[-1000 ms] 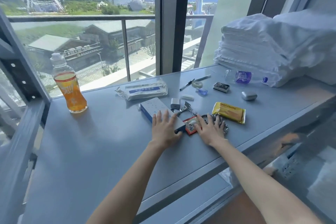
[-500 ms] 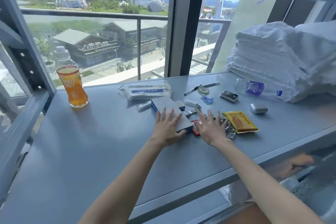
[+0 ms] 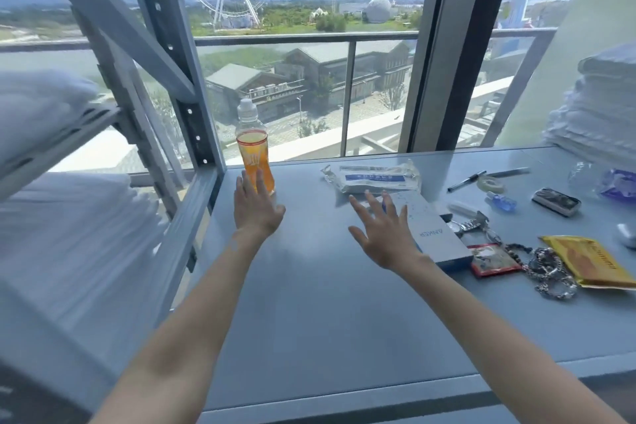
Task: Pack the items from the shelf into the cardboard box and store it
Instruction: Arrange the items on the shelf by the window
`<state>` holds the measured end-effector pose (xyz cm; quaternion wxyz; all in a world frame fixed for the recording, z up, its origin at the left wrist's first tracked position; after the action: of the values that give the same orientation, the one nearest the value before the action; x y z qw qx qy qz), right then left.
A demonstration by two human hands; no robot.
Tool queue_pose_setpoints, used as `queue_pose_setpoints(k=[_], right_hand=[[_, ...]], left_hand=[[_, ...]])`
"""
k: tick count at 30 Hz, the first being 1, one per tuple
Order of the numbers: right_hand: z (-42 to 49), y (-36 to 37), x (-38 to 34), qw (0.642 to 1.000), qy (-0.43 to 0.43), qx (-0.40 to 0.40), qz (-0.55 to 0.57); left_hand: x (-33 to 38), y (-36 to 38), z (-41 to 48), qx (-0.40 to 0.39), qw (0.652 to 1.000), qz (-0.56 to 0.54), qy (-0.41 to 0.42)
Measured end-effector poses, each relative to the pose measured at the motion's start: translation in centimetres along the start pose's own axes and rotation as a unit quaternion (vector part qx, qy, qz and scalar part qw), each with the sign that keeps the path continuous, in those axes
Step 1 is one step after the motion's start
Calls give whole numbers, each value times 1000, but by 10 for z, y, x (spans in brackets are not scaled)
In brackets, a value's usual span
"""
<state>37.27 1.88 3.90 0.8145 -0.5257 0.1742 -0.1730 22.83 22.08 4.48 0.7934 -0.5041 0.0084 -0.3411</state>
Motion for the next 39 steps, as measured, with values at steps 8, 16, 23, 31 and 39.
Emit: queue_pose_setpoints(k=[8, 16, 23, 31, 39], right_hand=[[12, 2, -20, 1000, -5, 5, 5], [8, -5, 4, 1000, 12, 23, 4], [-4, -8, 37, 999, 32, 23, -18], [-13, -2, 66, 998, 52, -4, -38], [-34, 11, 83, 993, 72, -75, -53]], left_hand=[[-17, -9, 55, -1, 994, -84, -71], [-27, 0, 90, 37, 905, -278, -321], [-17, -2, 127, 61, 911, -277, -299], [41, -15, 117, 61, 989, -93, -100], [132, -12, 72, 49, 992, -97, 61]])
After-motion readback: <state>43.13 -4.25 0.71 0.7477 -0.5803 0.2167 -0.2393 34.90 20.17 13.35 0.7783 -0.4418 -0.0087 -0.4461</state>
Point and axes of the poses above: each hand's wrist, its own z-axis towards the middle knuckle, its own y-axis out of the palm, x = y × z, the point moved 6 cm from there along z, towards the middle knuckle, and after that the axes turned 15 degrees about x, right-handed, at the moved point
